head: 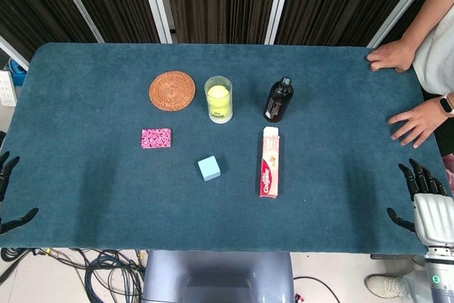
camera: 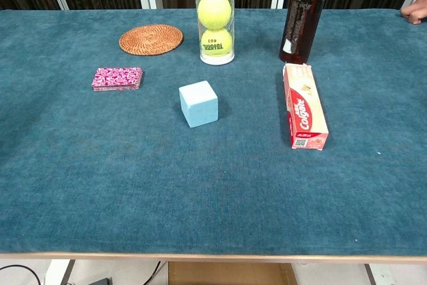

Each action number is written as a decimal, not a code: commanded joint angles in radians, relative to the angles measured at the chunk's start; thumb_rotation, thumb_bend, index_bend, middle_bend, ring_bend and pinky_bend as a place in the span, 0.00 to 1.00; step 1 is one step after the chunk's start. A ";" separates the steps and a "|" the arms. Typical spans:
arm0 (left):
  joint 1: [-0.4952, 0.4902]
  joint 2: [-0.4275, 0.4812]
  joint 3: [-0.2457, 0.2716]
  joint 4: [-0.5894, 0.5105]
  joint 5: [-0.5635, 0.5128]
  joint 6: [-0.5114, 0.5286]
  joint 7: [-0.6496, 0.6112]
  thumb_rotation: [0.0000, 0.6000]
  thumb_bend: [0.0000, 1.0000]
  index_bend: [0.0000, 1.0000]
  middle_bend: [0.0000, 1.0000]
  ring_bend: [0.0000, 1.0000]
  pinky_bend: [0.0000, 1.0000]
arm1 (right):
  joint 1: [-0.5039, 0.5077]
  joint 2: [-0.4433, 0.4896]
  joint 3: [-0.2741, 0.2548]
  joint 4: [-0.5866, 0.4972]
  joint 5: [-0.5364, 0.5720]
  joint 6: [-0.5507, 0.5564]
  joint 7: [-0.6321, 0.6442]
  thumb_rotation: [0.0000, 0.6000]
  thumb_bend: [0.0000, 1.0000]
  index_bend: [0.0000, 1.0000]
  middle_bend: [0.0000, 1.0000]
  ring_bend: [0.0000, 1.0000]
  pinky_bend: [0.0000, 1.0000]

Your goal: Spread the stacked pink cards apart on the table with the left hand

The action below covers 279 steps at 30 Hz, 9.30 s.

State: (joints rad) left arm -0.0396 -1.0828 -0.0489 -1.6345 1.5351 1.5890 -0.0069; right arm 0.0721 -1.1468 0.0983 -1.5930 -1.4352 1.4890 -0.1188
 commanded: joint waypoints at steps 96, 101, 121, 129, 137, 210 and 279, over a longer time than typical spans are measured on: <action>-1.052 -0.412 -0.092 0.389 -1.295 -0.848 0.593 1.00 0.13 0.36 0.11 0.00 0.00 | 0.019 0.023 0.000 0.047 0.022 -0.064 0.124 1.00 0.18 0.10 0.02 0.07 0.19; -1.054 -0.422 -0.095 0.404 -1.298 -0.870 0.581 1.00 0.13 0.37 0.11 0.00 0.00 | 0.020 0.024 0.001 0.049 0.024 -0.067 0.127 1.00 0.18 0.09 0.02 0.07 0.19; -1.069 -0.446 -0.093 0.436 -1.307 -0.876 0.581 1.00 0.15 0.41 0.12 0.00 0.00 | 0.021 0.023 0.006 0.051 0.036 -0.069 0.130 1.00 0.18 0.10 0.02 0.07 0.19; -1.078 -0.452 -0.086 0.436 -1.322 -0.883 0.590 1.00 0.17 0.43 0.13 0.00 0.00 | 0.020 0.025 0.007 0.049 0.041 -0.070 0.133 1.00 0.18 0.10 0.02 0.07 0.19; -1.080 -0.458 -0.090 0.452 -1.333 -0.881 0.586 1.00 0.17 0.44 0.13 0.00 0.00 | 0.019 0.025 0.007 0.048 0.040 -0.068 0.135 1.00 0.18 0.10 0.02 0.07 0.19; -0.919 -0.341 -0.080 -0.152 -1.233 -0.471 0.636 1.00 0.29 0.51 0.16 0.00 0.00 | 0.019 0.033 0.007 0.046 0.043 -0.078 0.154 1.00 0.18 0.10 0.02 0.07 0.19; -0.983 -0.485 -0.143 -0.052 -1.277 -0.442 0.824 1.00 0.17 0.42 0.14 0.00 0.00 | 0.012 0.038 0.016 0.052 0.051 -0.065 0.182 1.00 0.18 0.10 0.02 0.07 0.19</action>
State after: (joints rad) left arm -1.0219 -1.5670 -0.1922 -1.6870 0.2592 1.1470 0.8163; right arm 0.0837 -1.1087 0.1146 -1.5407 -1.3840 1.4243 0.0632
